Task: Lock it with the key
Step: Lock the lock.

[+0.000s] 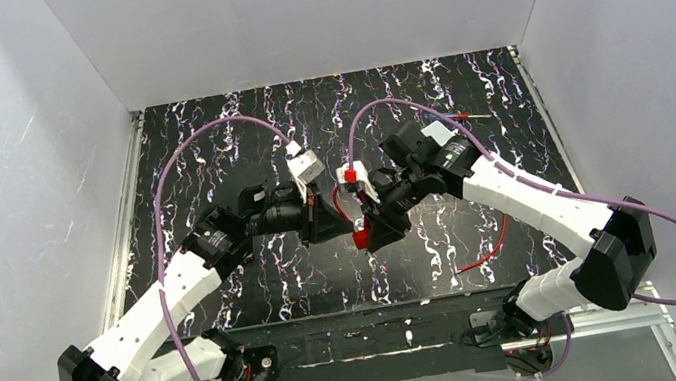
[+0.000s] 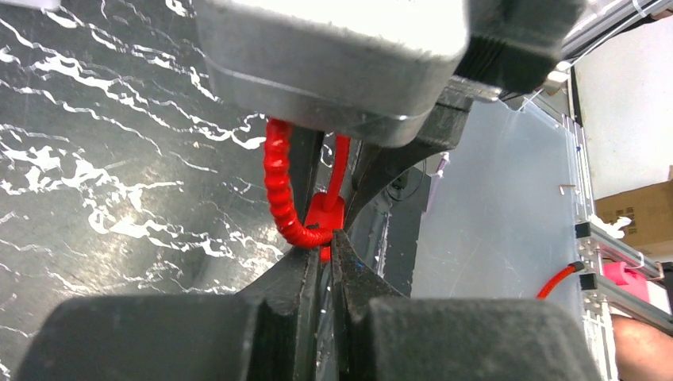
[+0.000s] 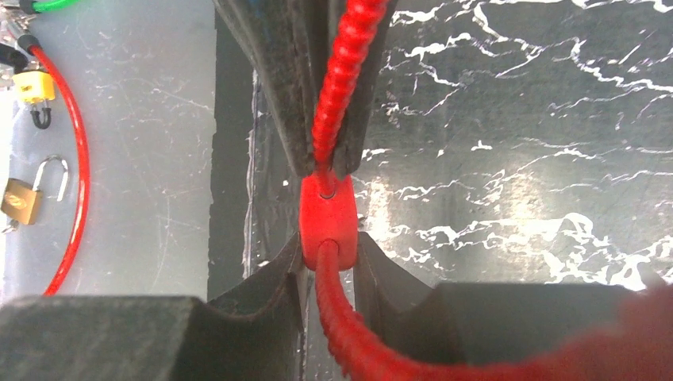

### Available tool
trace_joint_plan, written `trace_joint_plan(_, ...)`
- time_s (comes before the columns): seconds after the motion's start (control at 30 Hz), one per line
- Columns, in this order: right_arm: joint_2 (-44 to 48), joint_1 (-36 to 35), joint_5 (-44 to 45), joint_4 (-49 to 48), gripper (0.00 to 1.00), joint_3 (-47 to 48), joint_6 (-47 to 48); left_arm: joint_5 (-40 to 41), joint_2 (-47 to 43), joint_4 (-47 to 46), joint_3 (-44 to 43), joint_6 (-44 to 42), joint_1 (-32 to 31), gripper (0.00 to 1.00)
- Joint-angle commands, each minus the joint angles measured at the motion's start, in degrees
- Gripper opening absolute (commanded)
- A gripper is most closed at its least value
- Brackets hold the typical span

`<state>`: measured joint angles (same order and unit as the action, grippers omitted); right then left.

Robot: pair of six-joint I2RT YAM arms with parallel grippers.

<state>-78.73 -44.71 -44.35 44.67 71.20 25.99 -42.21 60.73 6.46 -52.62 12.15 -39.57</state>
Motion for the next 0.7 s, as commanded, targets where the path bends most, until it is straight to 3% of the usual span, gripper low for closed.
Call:
trace_joint_plan(0.0,1.1,0.3,-4.7,-6.4,0.01,4.3,1.4,-0.4,-0.1,6.0,4.1,0.8,-2.0,0.00)
trace_joint_plan(0.27,0.1,0.5,-7.2,-7.8,0.01,4.8,0.2,-4.4,1.1,-1.9,6.2,10.3,-2.0,0.00)
trace_joint_plan(0.43,0.6,0.6,-7.4,-7.6,0.01,5.4,0.6,-2.9,1.0,0.7,5.6,7.7,-1.6,0.00)
trace_joint_plan(0.57,1.7,1.7,-6.7,-9.7,0.02,2.9,-1.0,-5.4,0.7,-3.2,4.0,12.8,3.9,0.00)
trace_joint_plan(0.67,2.6,3.0,-6.6,-12.7,0.11,0.7,-3.5,-8.1,1.3,-5.3,2.4,15.2,7.6,0.00)
